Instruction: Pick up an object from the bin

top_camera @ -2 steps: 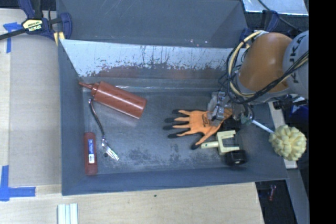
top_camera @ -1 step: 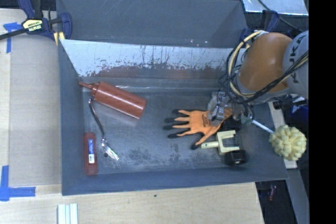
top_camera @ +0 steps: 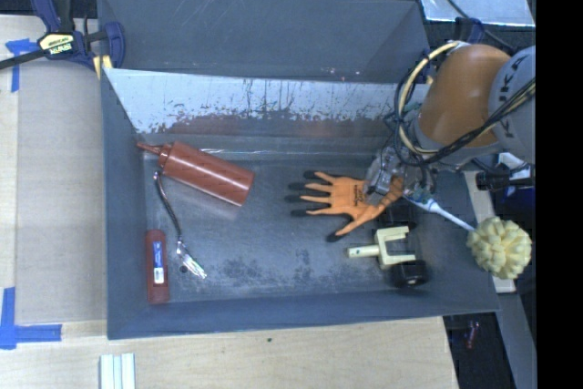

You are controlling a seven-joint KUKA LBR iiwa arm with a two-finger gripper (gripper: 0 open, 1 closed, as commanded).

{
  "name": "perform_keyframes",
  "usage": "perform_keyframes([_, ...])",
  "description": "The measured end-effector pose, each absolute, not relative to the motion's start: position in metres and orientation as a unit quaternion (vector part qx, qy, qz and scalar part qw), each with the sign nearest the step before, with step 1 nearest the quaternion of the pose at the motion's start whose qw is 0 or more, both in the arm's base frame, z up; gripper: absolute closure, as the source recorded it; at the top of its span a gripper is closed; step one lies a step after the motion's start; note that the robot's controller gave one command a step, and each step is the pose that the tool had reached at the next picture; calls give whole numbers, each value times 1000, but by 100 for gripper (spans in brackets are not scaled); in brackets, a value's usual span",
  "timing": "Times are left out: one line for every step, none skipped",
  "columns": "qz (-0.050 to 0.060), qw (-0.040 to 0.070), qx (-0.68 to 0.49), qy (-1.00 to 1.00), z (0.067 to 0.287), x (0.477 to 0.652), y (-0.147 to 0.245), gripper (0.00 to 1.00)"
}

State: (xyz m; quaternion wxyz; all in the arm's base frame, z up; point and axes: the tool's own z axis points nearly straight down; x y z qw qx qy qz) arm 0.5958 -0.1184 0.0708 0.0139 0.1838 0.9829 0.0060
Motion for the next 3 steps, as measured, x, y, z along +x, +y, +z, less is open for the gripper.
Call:
perform_keyframes([7, 17, 262, 965, 71, 561, -119, 100])
perform_keyframes([5, 18, 184, 983, 71, 569, -117, 100])
perform_keyframes([8, 23, 263, 964, 72, 546, -118, 100])
